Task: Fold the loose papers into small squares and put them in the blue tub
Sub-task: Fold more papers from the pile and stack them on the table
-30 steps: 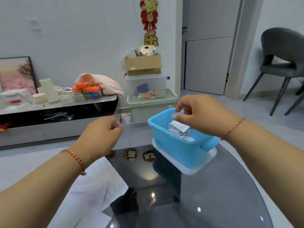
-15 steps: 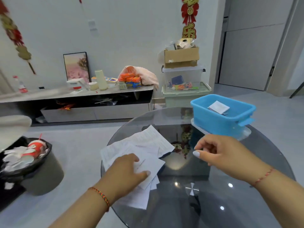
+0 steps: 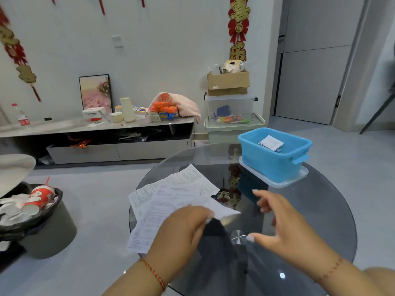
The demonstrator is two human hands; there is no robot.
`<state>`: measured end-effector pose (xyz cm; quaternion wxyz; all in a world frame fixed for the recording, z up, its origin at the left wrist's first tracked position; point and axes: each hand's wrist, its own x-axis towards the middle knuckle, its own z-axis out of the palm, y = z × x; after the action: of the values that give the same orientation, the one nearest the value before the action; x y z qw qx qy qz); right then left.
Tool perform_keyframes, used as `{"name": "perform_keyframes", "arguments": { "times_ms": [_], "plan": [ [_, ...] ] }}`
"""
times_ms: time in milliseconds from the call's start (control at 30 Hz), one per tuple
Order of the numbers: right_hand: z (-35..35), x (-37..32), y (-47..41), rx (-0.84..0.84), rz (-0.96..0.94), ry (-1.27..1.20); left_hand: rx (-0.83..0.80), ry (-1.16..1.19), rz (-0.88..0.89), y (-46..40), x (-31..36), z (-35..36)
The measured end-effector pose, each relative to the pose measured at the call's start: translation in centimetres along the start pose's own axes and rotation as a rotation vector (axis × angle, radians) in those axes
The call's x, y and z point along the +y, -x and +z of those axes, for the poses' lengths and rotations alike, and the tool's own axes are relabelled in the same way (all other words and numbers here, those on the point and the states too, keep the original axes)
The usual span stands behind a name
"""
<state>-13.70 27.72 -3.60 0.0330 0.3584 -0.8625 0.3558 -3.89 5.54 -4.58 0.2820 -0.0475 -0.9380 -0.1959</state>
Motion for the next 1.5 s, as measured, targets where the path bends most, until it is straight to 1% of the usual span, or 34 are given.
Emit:
{"name": "perform_keyframes", "arguments": {
  "times_ms": [33,67,100,133,167,200,233,267,300,333,367,433,467,500,600,667,733,833,933,967,1100,1167,1200,1267,1333,1500],
  "plan": [
    [-0.1,0.1,0.4,-0.001,-0.050,0.026,-0.006,0.017,0.079,0.6,1.3,-0.3],
    [-0.2,0.3,0.8,-0.023,-0.084,0.049,-0.037,0.005,0.107,1.4,2.5,0.2],
    [-0.3,0.4,1.2,-0.063,-0.105,0.074,-0.107,0.009,0.072,1.8,2.5,2.1],
    [-0.4,0.7,1.6,-0.114,-0.121,0.103,-0.252,0.030,-0.025,2.5,2.7,2.9],
    [-0.3,1.0,1.9,-0.174,-0.133,0.129,-0.362,0.107,-0.149,4.0,1.3,3.5],
    [-0.2,1.2,2.2,-0.230,-0.134,0.132,-0.321,0.164,-0.266,5.2,-0.2,4.8],
    [0.0,1.4,2.4,-0.264,-0.118,0.124,-0.336,0.218,-0.352,6.5,-1.4,6.4],
    [0.2,1.7,2.6,-0.279,-0.087,0.099,-0.356,0.292,-0.394,7.1,-1.4,7.0],
    [0.4,2.0,2.8,-0.281,-0.053,0.074,-0.362,0.331,-0.412,6.9,0.1,6.6],
    [0.6,2.2,2.9,-0.264,-0.024,0.039,-0.338,0.266,-0.446,5.6,2.3,5.0],
    [0.7,2.3,2.9,-0.244,0.001,0.005,-0.227,0.212,-0.471,4.9,4.2,3.8],
    [0.9,2.4,2.8,-0.216,0.027,-0.064,-0.125,0.200,-0.458,5.0,4.8,3.6],
    [1.1,2.4,2.7,-0.223,0.046,-0.097,-0.103,0.218,-0.463,5.5,4.8,3.2],
    [1.2,2.3,2.6,-0.226,0.064,-0.126,-0.061,0.255,-0.513,4.7,4.6,3.9],
    [1.9,1.8,2.1,-0.184,0.136,-0.189,-0.039,0.346,-0.617,4.4,4.6,4.1],
    [2.3,1.4,1.5,-0.171,0.172,-0.235,0.038,0.392,-0.663,4.5,4.7,4.1],
    [2.5,1.1,0.9,-0.189,0.190,-0.277,0.125,0.378,-0.710,4.6,4.7,4.3],
    [2.9,0.8,0.1,-0.172,0.181,-0.218,0.203,0.317,-0.737,4.6,5.0,4.3],
    [3.1,0.4,-0.1,-0.151,0.187,-0.173,0.208,0.249,-0.684,4.9,5.5,4.3],
    [3.2,0.3,0.0,-0.152,0.187,-0.148,0.212,0.194,-0.618,5.1,5.4,4.3],
    [3.3,-0.5,0.7,-0.184,0.198,-0.023,0.228,-0.070,-0.208,6.2,4.1,4.7],
    [3.5,-0.6,0.7,-0.201,0.200,0.013,0.201,-0.087,-0.056,6.5,3.8,5.4],
    [3.6,-0.6,0.7,-0.205,0.198,0.029,0.174,-0.088,-0.014,6.5,3.8,5.6],
    [3.8,-0.6,0.8,-0.197,0.192,0.039,0.126,-0.123,0.029,6.6,3.8,6.1],
    [3.9,-0.5,1.0,-0.192,0.178,0.055,0.071,-0.154,0.030,6.8,3.7,6.2],
    [3.7,-0.7,1.1,-0.176,0.193,0.139,0.010,-0.271,0.065,6.9,3.6,6.3]
  ]
}}
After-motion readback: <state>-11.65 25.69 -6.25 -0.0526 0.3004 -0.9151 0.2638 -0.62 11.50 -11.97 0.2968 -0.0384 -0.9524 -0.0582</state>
